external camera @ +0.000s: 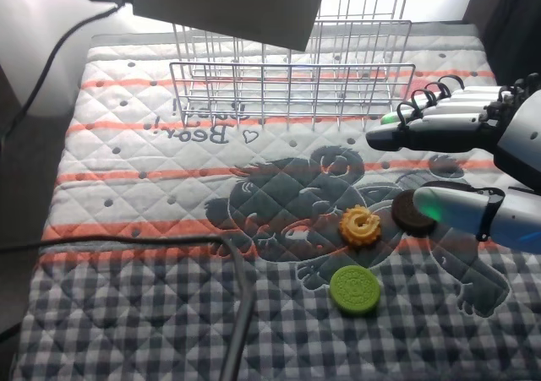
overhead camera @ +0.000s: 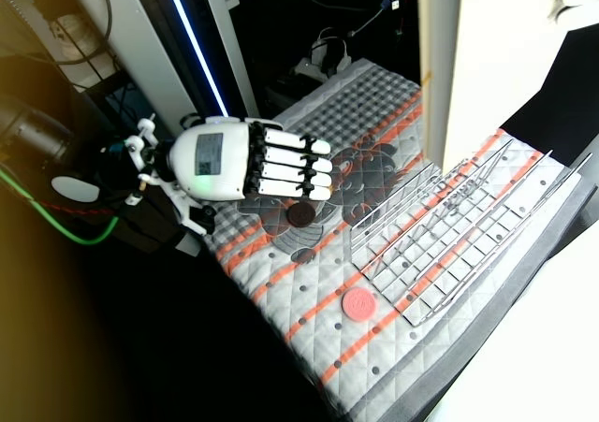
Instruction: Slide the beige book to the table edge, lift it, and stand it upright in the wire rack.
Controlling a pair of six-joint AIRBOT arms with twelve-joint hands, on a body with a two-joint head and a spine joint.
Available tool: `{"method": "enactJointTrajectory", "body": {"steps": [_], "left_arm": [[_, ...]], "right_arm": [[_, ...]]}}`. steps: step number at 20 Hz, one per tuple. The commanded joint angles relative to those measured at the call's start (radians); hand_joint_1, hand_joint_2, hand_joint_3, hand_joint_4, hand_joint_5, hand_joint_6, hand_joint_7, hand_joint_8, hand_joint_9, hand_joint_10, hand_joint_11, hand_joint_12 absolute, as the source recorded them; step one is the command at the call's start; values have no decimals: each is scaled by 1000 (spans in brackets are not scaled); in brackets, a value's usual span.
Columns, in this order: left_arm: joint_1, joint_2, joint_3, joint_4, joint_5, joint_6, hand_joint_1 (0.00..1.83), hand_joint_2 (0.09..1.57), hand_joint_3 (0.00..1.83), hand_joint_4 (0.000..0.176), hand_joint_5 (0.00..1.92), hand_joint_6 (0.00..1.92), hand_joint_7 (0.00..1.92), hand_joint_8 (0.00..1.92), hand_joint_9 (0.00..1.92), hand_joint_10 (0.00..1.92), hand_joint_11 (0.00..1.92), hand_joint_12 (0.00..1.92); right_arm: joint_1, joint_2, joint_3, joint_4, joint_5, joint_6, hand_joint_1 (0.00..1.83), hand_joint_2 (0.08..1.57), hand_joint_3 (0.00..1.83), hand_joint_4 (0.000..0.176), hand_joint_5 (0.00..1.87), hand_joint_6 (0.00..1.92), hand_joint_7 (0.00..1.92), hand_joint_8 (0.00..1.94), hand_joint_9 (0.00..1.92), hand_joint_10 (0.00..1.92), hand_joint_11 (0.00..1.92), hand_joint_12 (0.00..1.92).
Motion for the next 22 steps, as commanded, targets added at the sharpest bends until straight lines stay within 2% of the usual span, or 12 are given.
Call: {"method": "enactJointTrajectory", "body": {"steps": [1, 2, 3, 5, 9, 11, 12, 13, 14, 16, 21, 22], "left_arm": [[-6, 7, 6, -39, -128, -12, 1389, 1064, 1, 0, 955, 857, 1085, 756, 1143, 910, 1125, 793], [1, 5, 7, -42, -127, -12, 1280, 1073, 0, 0, 987, 893, 1151, 750, 1222, 522, 1139, 812], [6, 2, 8, -45, -128, -12, 1258, 1068, 4, 0, 996, 915, 1175, 711, 1313, 277, 1150, 805], [18, -3, 10, -50, -130, -12, 1250, 1080, 1, 0, 961, 994, 1173, 700, 1397, 40, 1171, 750], [48, -11, 13, -64, -130, -12, 1262, 1068, 0, 0, 984, 894, 1203, 705, 1432, 18, 1187, 739], [65, -14, 14, -72, -130, -12, 1256, 1075, 0, 0, 979, 911, 1181, 733, 1410, 3, 1179, 615], [73, -15, 14, -76, -129, -12, 1255, 1075, 0, 0, 984, 901, 1177, 742, 1401, 0, 1164, 593], [81, -17, 16, -80, -129, -12, 1276, 1084, 0, 0, 947, 924, 1139, 798, 1191, 503, 1105, 636], [84, -18, 18, -82, -127, -13, 1276, 1084, 0, 0, 947, 924, 1139, 798, 1191, 503, 1105, 636], [86, -19, 20, -82, -118, -13, 1267, 1072, 0, 0, 985, 852, 1193, 758, 1339, 142, 1031, 801], [82, -23, 27, -81, -121, -16, 1261, 1078, 0, 0, 982, 851, 1159, 824, 1372, 68, 962, 944], [89, -23, 27, -81, -119, -16, 1361, 1078, 1, 0, 947, 857, 1089, 787, 1135, 844, 970, 919]], "right_arm": [[3, -1, 1, 12, 126, 3, 307, 1332, 0, 40, 550, 2, 545, 0, 514, 0, 494, 35], [3, -2, 1, 12, 126, 3, 308, 1333, 0, 48, 548, 0, 547, 1, 512, 0, 486, 32], [3, -2, 1, 12, 126, 3, 308, 1336, 0, 56, 545, 0, 545, 0, 513, 0, 489, 33], [2, -3, 1, 13, 126, 3, 296, 1343, 0, 39, 540, 1, 542, 3, 513, 3, 484, 31], [-1, -4, 1, 15, 126, 3, 288, 1343, 0, 52, 535, 0, 541, 2, 514, 3, 487, 32], [-4, -5, 0, 19, 126, 3, 290, 1346, 1, 48, 532, 0, 538, 0, 507, 0, 478, 28], [-6, -5, 0, 20, 126, 3, 293, 1346, 1, 38, 536, 2, 538, 0, 507, 0, 478, 27], [-7, -6, 0, 20, 126, 3, 277, 1338, 0, 62, 526, 0, 525, 0, 494, 0, 466, 21], [-8, -6, 0, 21, 126, 3, 277, 1338, 0, 62, 526, 0, 525, 0, 494, 0, 466, 21], [-8, -6, 0, 21, 127, 3, 269, 1352, 4, 51, 519, 0, 523, 0, 495, 1, 478, 26], [-10, -6, 0, 22, 128, 3, 291, 1358, 3, 46, 518, 3, 521, 2, 491, 1, 467, 20], [-12, -7, 0, 23, 129, 3, 289, 1353, 1, 47, 527, 6, 530, 5, 494, 2, 460, 17]]}}
